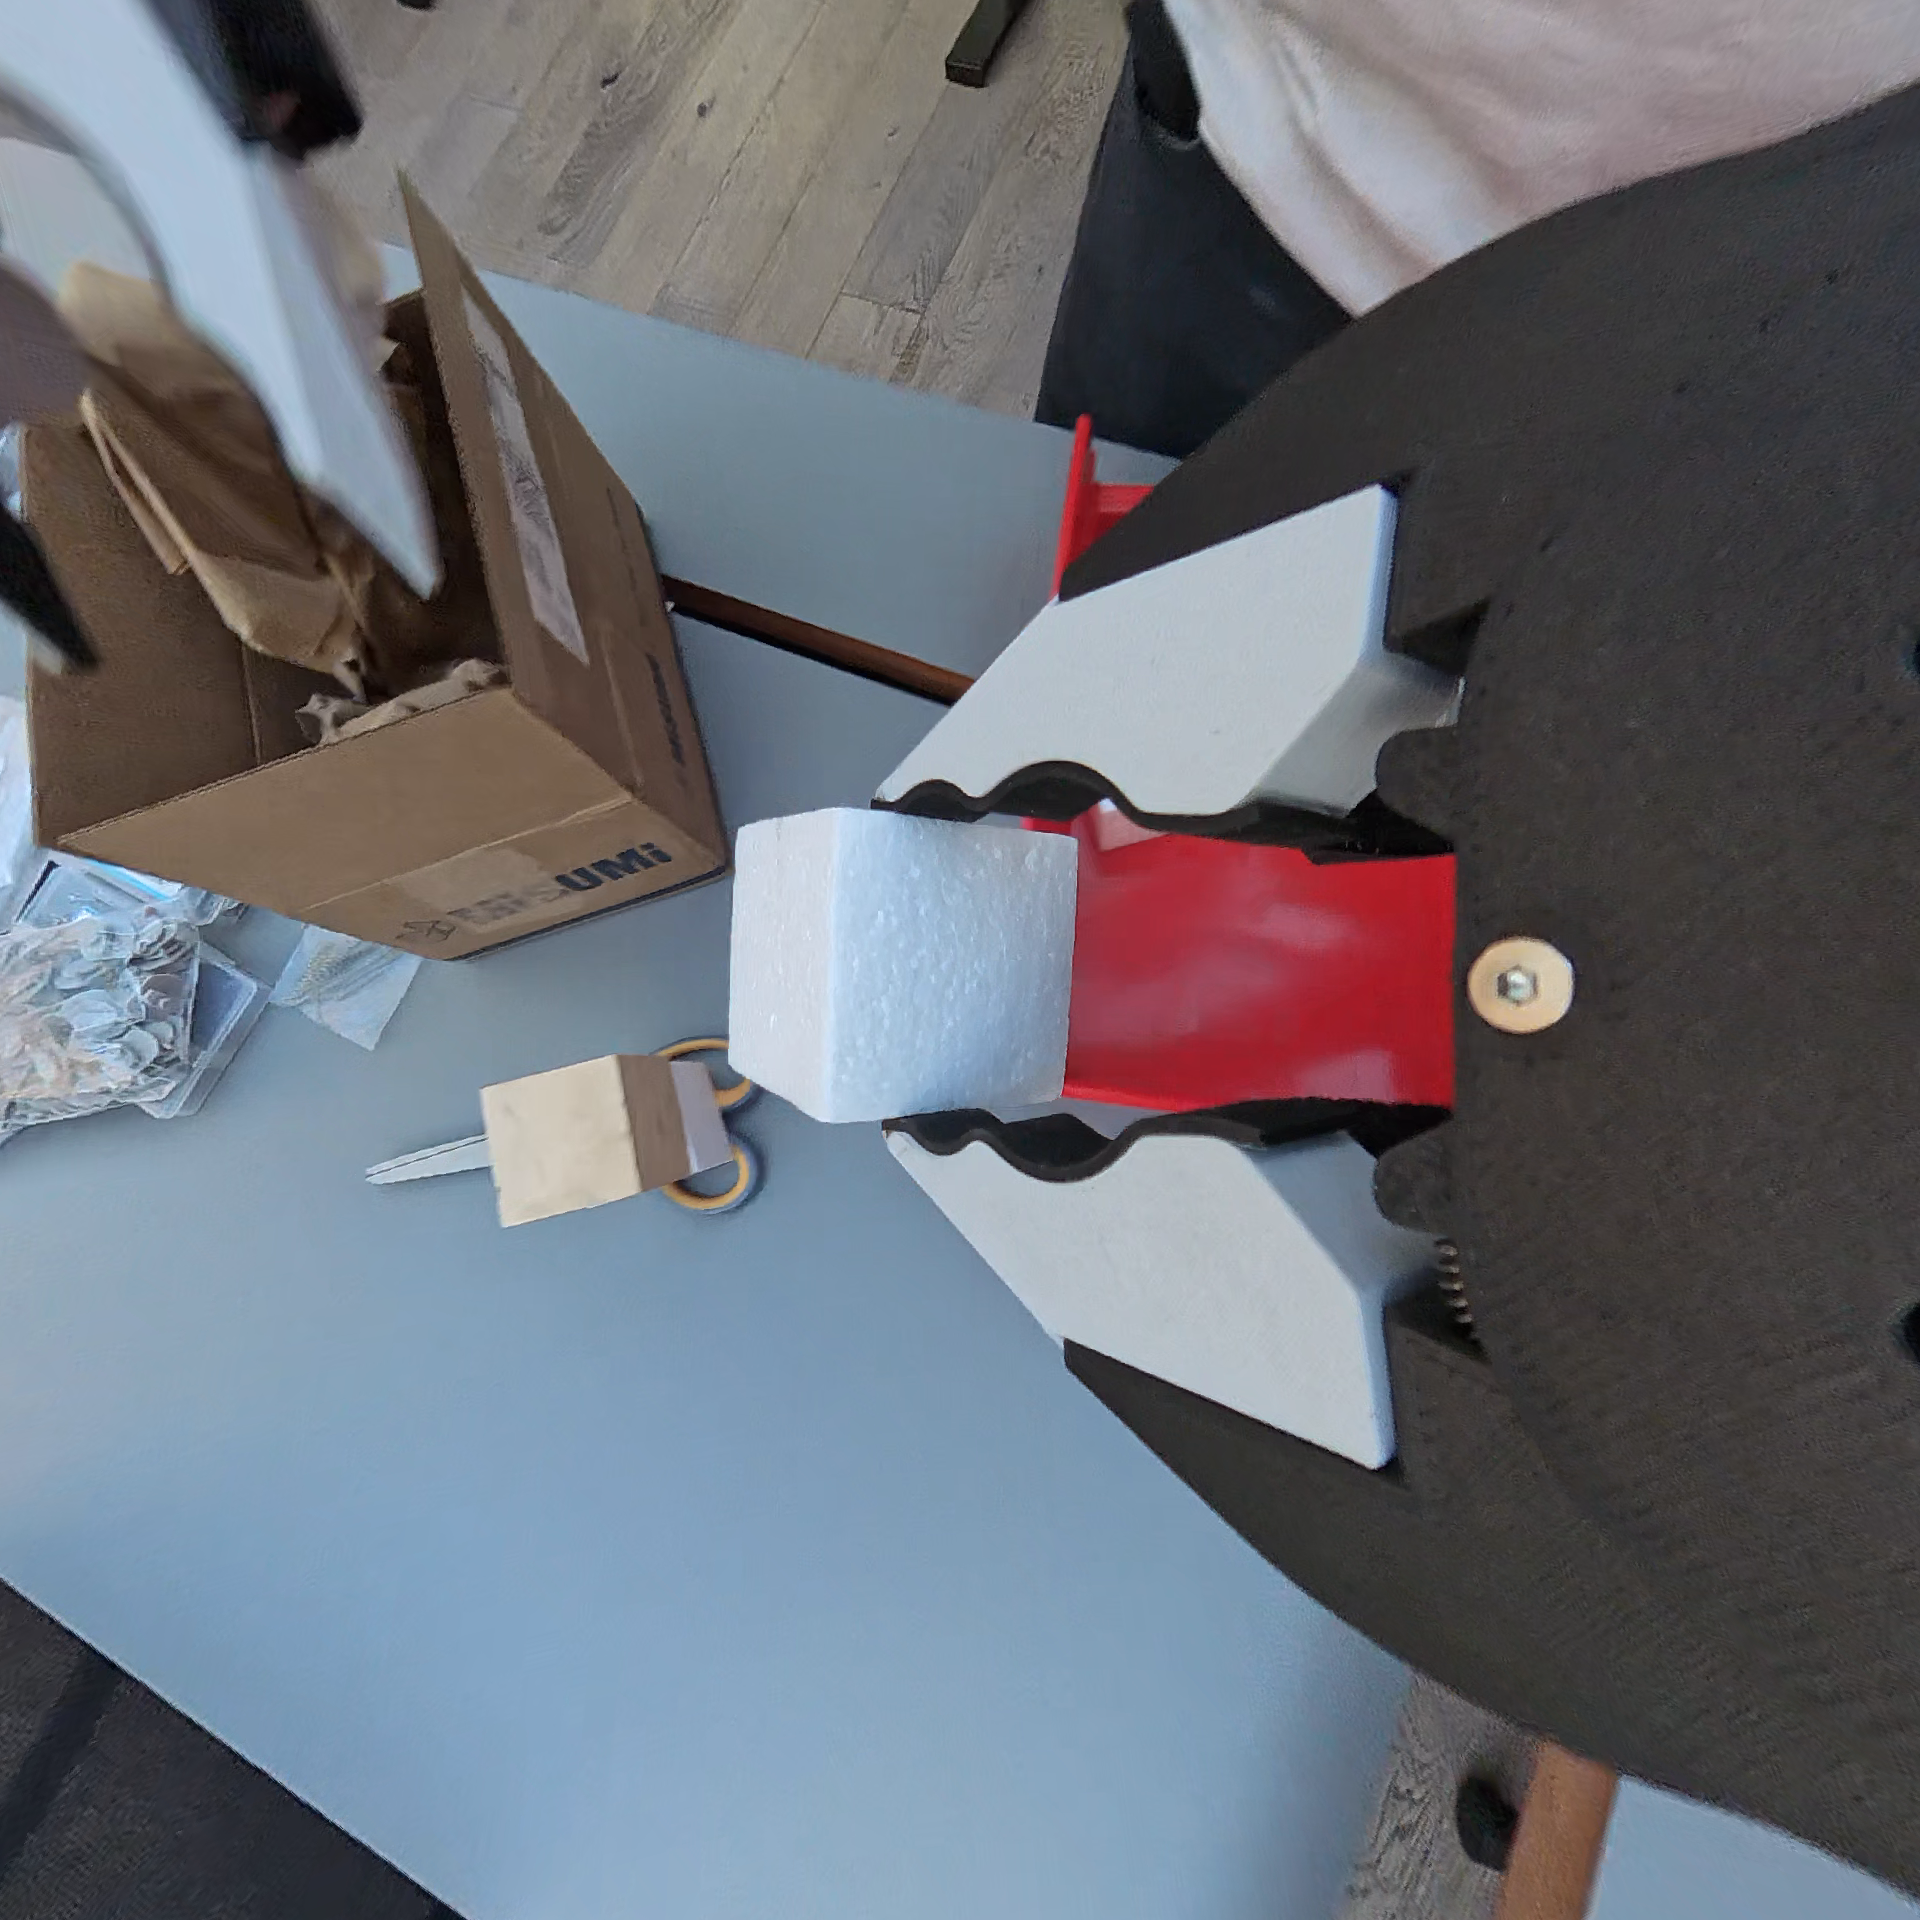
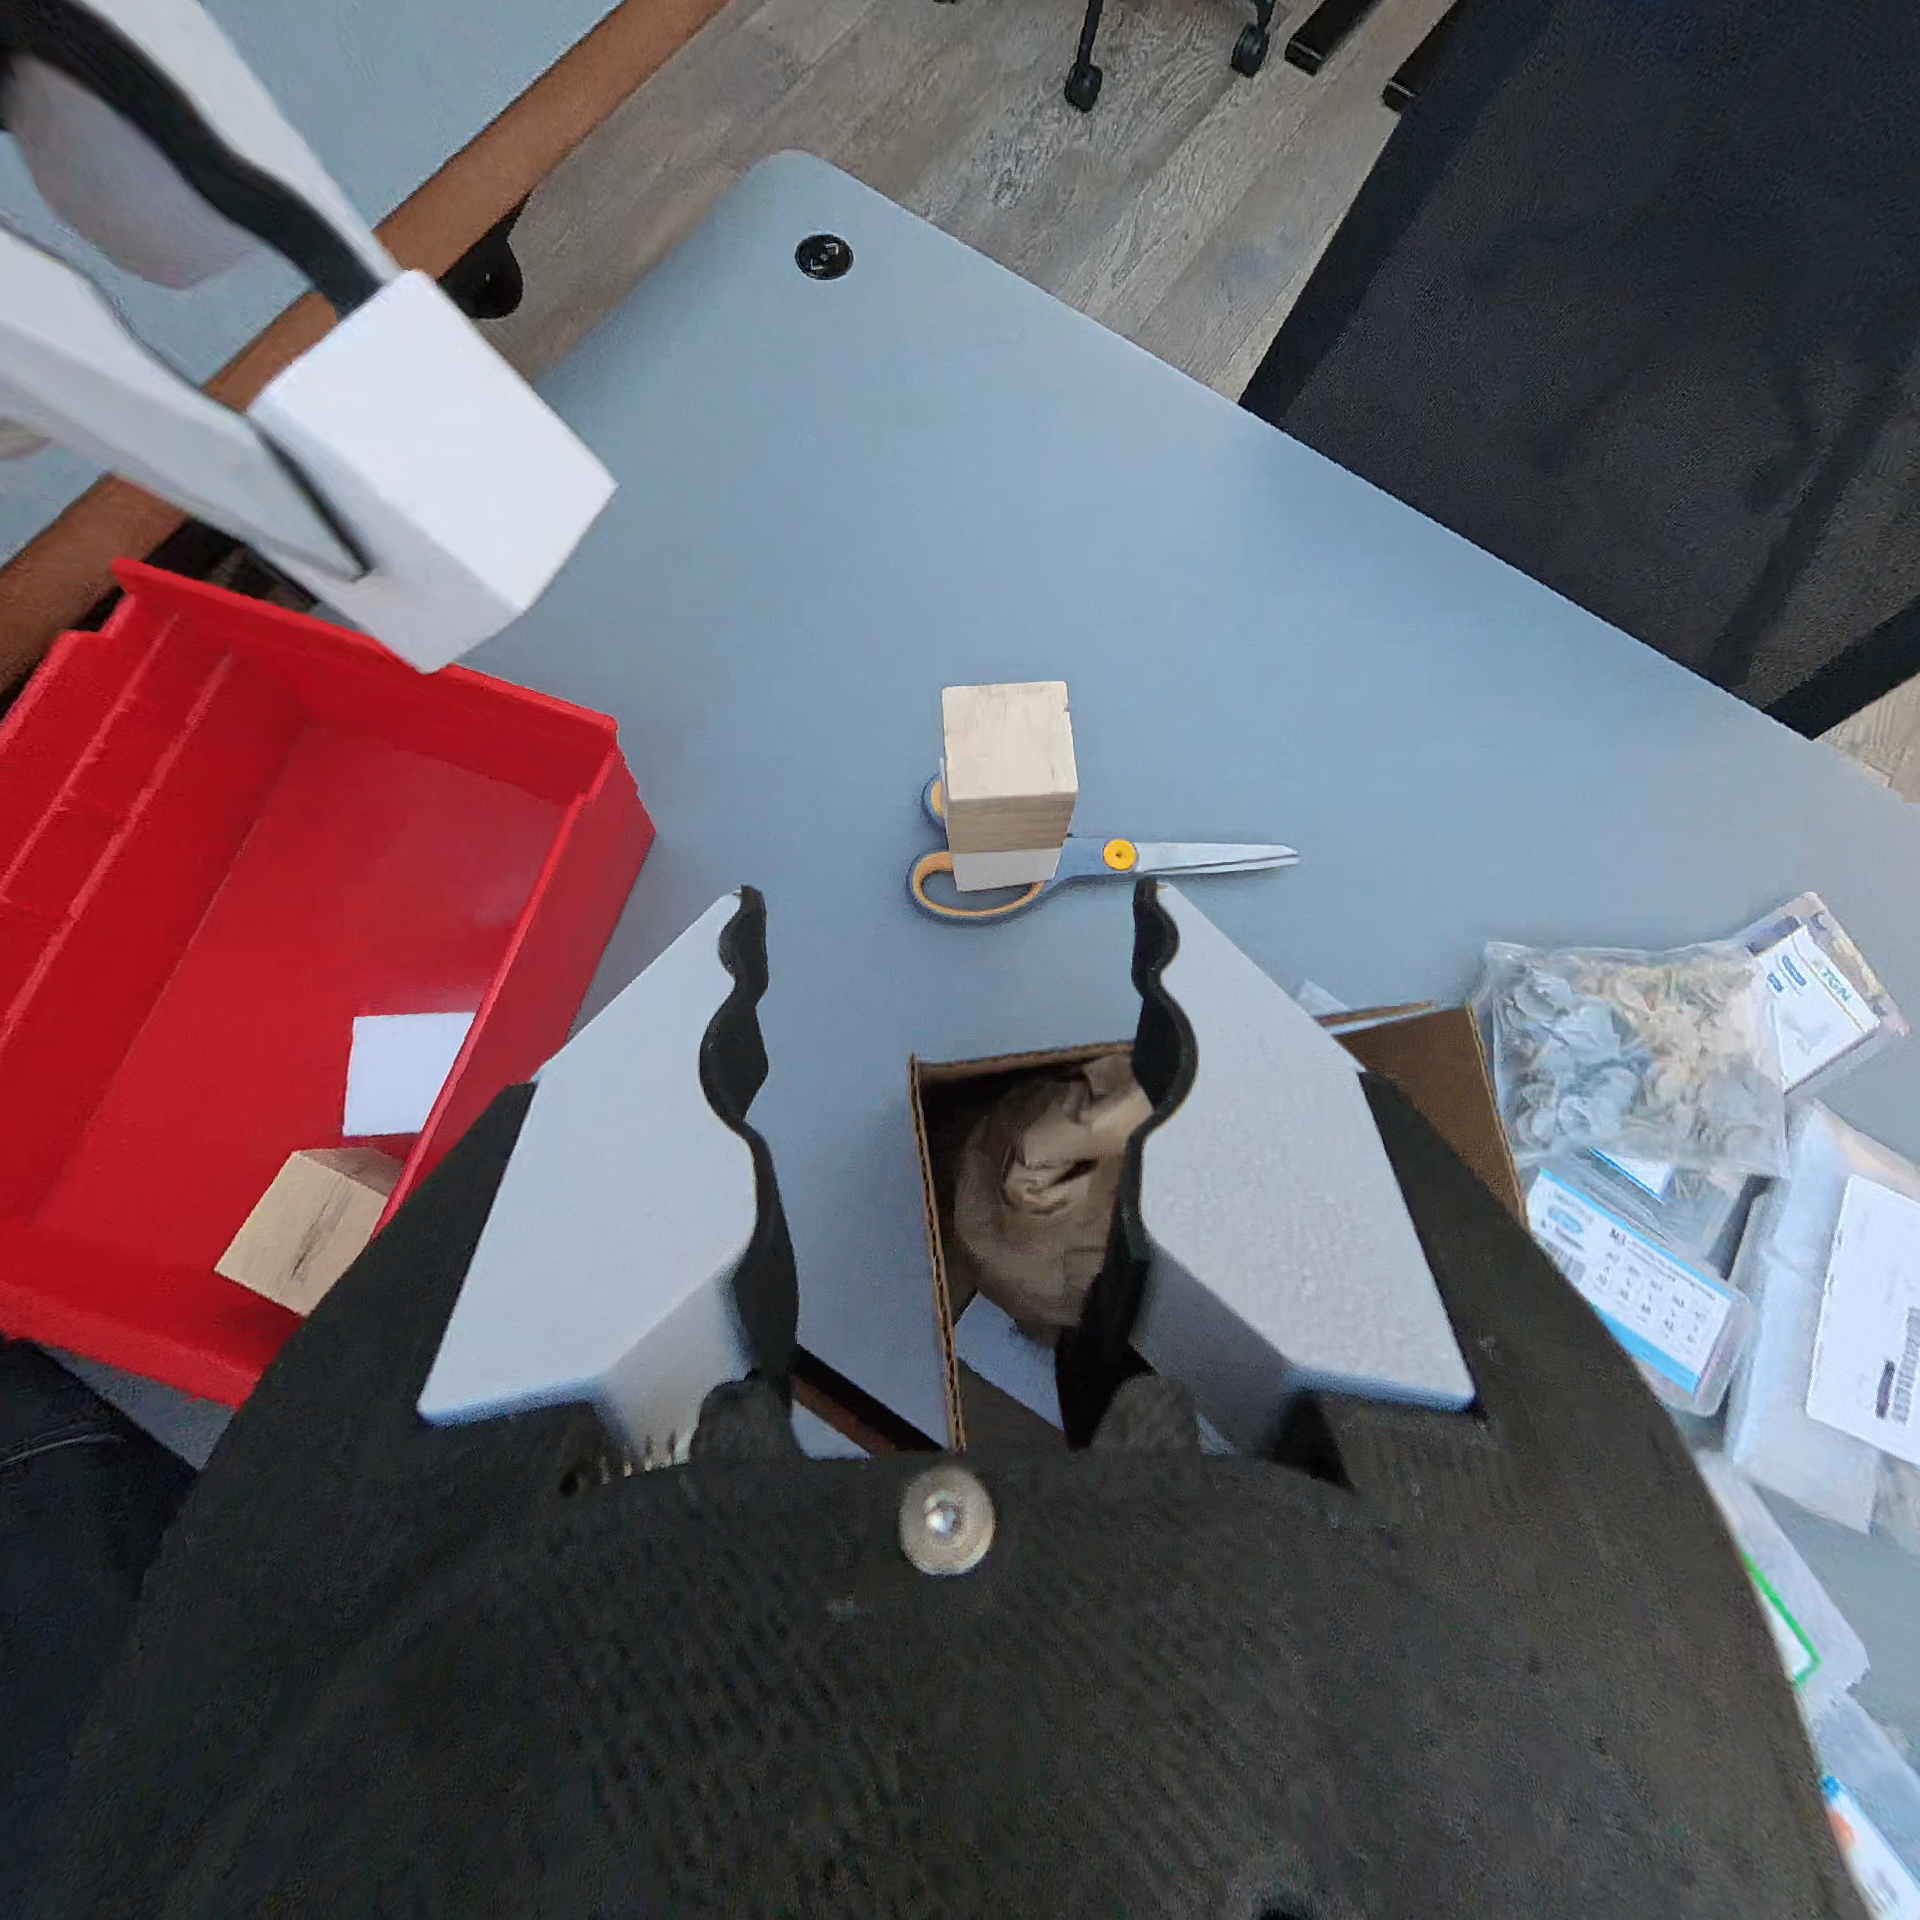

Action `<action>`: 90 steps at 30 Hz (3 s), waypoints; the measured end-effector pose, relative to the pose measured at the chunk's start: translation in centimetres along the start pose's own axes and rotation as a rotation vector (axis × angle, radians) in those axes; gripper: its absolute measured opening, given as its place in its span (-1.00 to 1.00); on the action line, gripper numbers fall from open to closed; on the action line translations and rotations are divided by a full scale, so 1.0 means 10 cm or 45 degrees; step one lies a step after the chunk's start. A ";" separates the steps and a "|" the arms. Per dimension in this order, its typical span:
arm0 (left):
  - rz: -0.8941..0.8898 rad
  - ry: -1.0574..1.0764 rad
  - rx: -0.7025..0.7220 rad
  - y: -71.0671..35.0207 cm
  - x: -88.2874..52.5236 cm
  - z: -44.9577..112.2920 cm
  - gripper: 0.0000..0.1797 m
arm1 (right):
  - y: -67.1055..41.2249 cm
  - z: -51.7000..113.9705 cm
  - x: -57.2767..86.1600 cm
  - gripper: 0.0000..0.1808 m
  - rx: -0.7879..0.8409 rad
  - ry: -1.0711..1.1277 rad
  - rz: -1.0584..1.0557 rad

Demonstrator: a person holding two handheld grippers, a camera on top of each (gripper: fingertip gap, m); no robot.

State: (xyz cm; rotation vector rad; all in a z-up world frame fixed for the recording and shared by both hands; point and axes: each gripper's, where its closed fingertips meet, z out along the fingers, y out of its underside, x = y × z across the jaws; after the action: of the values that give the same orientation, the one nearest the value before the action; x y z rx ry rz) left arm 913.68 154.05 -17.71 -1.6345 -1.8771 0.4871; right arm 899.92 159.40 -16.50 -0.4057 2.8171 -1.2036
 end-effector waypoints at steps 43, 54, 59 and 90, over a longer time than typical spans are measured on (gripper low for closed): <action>0.260 -0.224 -0.565 -0.65 -0.58 1.44 -0.18 | 1.50 -1.00 -0.43 -0.20 0.028 -0.004 0.401; 0.277 -0.270 -0.128 0.17 -0.01 0.22 -0.18 | 1.34 0.10 -2.37 -0.26 -0.117 -0.646 -0.310; 0.485 -0.451 -0.256 1.03 0.03 -0.05 -0.24 | 1.73 0.49 -2.69 -0.29 -0.394 -0.714 -0.897; 0.259 -0.662 -0.190 1.51 0.05 -0.30 -0.28 | -0.33 0.42 -0.41 -0.35 -0.776 -0.453 -0.237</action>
State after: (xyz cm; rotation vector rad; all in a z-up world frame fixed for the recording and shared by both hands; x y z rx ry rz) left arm 927.05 156.88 -24.74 -1.9462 -2.1602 0.9534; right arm 905.23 155.33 -17.25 -0.8268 2.7983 -0.2111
